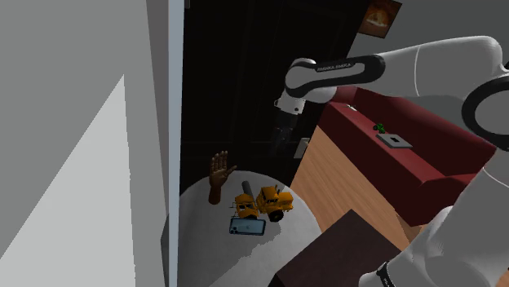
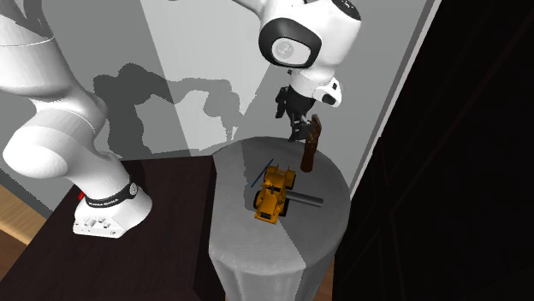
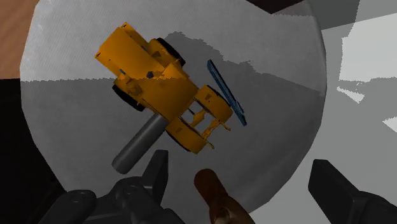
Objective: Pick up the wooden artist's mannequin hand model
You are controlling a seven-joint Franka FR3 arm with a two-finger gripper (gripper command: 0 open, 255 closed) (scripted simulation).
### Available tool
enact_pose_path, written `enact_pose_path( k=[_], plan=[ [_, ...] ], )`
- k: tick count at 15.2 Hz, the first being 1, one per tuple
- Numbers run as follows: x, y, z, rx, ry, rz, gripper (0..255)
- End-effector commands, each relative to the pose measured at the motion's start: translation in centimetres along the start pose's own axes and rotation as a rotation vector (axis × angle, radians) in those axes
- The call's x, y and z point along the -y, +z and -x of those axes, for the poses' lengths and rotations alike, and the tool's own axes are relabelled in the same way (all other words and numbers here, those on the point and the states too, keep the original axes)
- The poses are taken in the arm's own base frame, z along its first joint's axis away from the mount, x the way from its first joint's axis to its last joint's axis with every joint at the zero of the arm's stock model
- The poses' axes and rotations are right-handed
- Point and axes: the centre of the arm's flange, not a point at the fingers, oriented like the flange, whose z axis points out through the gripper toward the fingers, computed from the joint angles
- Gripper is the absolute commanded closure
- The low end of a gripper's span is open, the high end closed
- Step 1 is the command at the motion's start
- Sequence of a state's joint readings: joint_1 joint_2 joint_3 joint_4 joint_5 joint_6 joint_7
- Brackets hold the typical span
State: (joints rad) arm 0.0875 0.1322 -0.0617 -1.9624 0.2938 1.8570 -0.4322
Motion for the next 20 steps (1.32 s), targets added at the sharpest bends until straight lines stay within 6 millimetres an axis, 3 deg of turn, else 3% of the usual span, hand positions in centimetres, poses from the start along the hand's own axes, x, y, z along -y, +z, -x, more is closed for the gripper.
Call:
enact_pose_path(
  k=[1,12,20],
  plan=[
    [-0.4,1.1,-2.7,0.01,-0.027,-0.024,0],
    [-0.7,8.8,-16.1,0.069,-0.171,-0.151,0],
    [-2.0,12.6,-16.6,0.069,-0.171,-0.152,0]
  ],
)
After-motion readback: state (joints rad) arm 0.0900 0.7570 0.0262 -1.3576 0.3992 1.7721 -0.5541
